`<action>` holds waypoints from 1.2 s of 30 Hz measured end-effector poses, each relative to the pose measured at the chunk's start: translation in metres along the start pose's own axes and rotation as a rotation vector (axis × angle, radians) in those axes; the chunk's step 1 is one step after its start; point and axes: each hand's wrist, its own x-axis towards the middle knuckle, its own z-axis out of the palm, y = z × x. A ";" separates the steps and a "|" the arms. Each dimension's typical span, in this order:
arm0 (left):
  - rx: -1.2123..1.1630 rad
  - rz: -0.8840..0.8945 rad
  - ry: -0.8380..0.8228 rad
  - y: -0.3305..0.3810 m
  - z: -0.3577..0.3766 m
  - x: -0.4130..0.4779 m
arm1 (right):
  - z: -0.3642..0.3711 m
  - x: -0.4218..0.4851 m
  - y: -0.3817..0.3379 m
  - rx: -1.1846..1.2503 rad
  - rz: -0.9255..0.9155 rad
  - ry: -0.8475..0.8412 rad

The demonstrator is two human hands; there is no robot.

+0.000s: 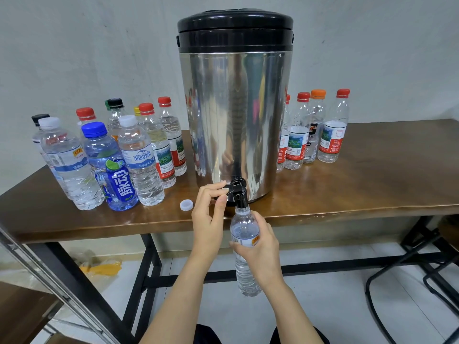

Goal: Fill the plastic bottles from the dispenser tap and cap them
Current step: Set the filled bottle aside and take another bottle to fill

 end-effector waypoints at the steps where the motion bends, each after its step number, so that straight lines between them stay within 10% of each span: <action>1: -0.002 0.002 0.001 0.000 0.000 0.000 | 0.000 0.000 0.000 -0.001 -0.001 -0.001; 36: 0.003 0.002 -0.005 -0.004 0.000 0.000 | 0.000 0.001 -0.001 -0.009 0.009 -0.006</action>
